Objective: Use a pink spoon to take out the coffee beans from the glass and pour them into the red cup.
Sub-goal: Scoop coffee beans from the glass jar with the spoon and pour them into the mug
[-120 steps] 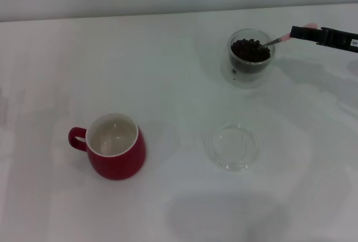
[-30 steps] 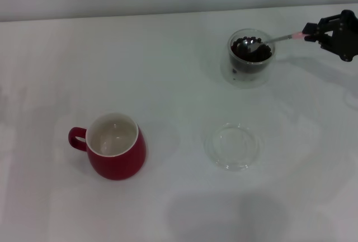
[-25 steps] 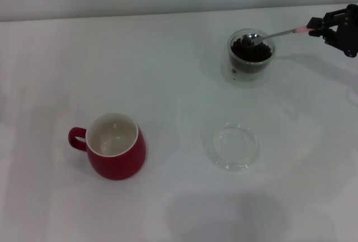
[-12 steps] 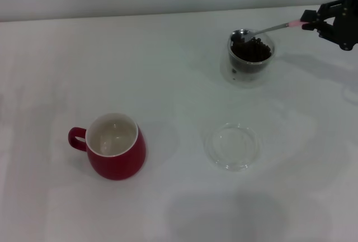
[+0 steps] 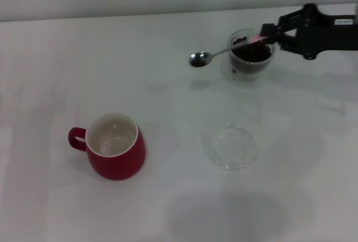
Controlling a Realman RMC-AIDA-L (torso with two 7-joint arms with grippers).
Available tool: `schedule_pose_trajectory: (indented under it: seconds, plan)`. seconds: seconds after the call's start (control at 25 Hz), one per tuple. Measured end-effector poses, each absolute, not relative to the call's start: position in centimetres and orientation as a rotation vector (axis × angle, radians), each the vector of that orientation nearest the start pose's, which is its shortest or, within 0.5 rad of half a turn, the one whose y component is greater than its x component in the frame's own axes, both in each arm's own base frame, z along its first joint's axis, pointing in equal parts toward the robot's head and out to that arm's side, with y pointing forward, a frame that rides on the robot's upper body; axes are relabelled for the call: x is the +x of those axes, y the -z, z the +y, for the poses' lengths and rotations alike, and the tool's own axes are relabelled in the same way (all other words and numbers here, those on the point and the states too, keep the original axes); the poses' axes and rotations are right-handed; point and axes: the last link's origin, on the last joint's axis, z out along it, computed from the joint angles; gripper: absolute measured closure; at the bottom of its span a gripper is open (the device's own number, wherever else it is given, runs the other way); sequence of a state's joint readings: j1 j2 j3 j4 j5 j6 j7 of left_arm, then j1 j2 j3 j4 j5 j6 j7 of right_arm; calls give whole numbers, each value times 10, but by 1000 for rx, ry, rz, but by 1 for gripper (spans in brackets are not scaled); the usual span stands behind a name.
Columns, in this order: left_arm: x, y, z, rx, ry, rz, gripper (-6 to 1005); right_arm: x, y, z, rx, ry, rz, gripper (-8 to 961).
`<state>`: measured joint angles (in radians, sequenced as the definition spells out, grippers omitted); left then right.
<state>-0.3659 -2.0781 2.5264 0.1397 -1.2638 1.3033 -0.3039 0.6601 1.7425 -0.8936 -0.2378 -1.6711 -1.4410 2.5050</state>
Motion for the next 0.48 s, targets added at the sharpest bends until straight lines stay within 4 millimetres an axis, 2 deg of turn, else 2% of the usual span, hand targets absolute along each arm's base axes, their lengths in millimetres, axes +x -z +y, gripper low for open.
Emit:
schedule_pose_trajectory:
  seconds: [0.48]
  plan:
    - [-356,-11,299,-1331,846,-701,272,245,-30,381,-2189,-788,2230,688]
